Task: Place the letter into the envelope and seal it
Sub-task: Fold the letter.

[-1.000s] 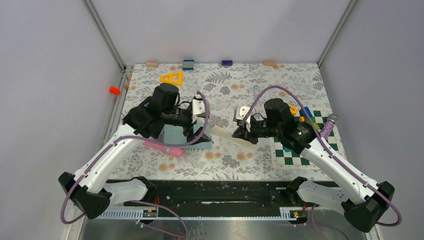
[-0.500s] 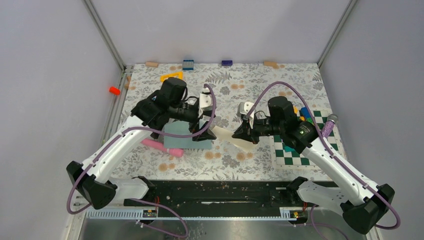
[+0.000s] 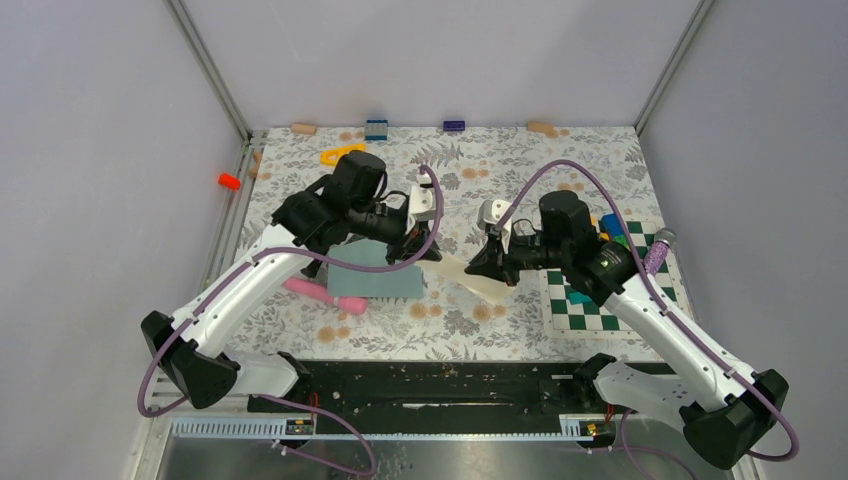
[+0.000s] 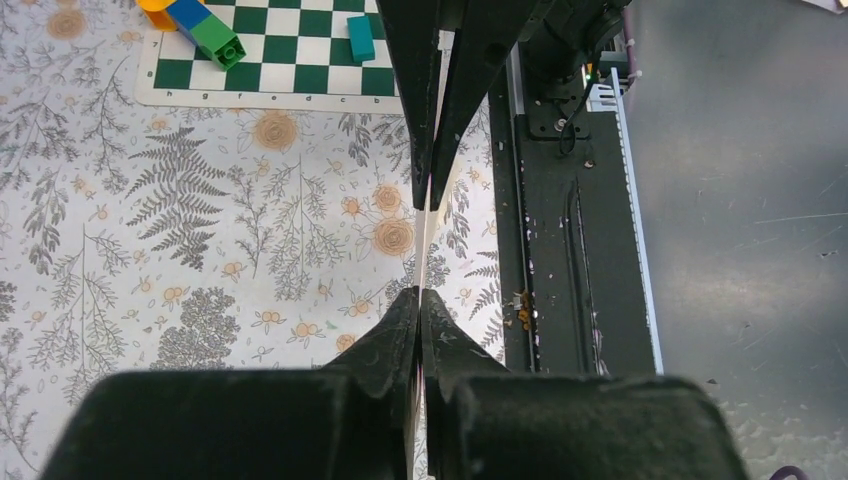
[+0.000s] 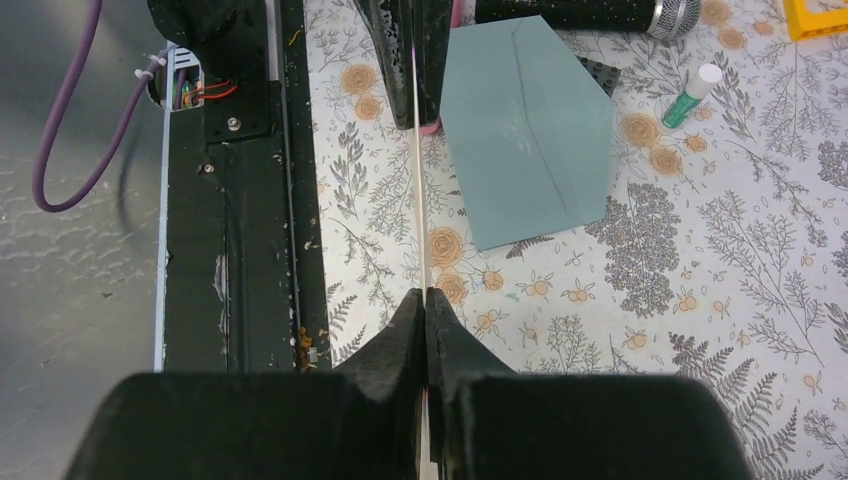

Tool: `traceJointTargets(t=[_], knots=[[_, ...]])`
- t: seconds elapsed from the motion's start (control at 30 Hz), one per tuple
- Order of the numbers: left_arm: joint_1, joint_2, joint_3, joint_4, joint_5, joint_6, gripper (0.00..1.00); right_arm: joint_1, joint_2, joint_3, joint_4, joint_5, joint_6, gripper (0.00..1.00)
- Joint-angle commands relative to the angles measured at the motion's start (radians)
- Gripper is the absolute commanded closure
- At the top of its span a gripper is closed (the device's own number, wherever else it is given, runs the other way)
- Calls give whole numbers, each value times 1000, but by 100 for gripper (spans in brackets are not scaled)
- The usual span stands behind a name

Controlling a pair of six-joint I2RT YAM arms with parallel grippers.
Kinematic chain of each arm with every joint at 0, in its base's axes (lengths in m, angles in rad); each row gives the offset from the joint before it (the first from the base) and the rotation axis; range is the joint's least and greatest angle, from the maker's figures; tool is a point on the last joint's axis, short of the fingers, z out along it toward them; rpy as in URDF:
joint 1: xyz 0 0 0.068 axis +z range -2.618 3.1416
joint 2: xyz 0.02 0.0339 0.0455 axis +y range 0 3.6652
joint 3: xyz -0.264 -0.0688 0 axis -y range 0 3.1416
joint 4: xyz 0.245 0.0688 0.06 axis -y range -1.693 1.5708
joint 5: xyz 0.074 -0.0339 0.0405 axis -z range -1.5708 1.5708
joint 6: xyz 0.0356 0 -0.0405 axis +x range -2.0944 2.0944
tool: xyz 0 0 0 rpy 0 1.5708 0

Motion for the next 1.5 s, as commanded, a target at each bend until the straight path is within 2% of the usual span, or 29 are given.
traceJointTargets(t=[0.0,0.07,0.2,0.27,0.3,0.37,0.47,0.67,0.8,0.93,1.1,1.47], knots=[[-2,-5,25,20,33,8,100,-12,-11,3,43,-25,20,100],[-2,-5,23,19,33,8,100,-13,-9,6,43,-27,24,85],[-10,5,15,23,16,5,100,-13,2,31,45,-44,44,36],[-22,12,2,30,2,5,100,-12,17,54,45,-58,60,25],[-29,17,-2,33,-1,3,100,-12,27,65,50,-61,74,24],[-43,27,-8,36,-4,2,100,-12,56,86,58,-62,98,25],[-61,41,-9,36,-9,2,100,-12,86,104,59,-77,118,32],[-69,46,-13,39,-18,4,100,-10,89,81,58,-92,108,66],[-69,37,-24,59,-30,-8,100,-10,67,47,57,-95,85,76],[-68,29,-27,59,-37,-6,100,-11,37,20,49,-90,56,81],[-62,10,-35,60,-42,-3,100,-12,18,17,4,-86,14,78],[-31,-31,-34,45,-23,15,100,-12,8,16,-74,-75,-42,82]])
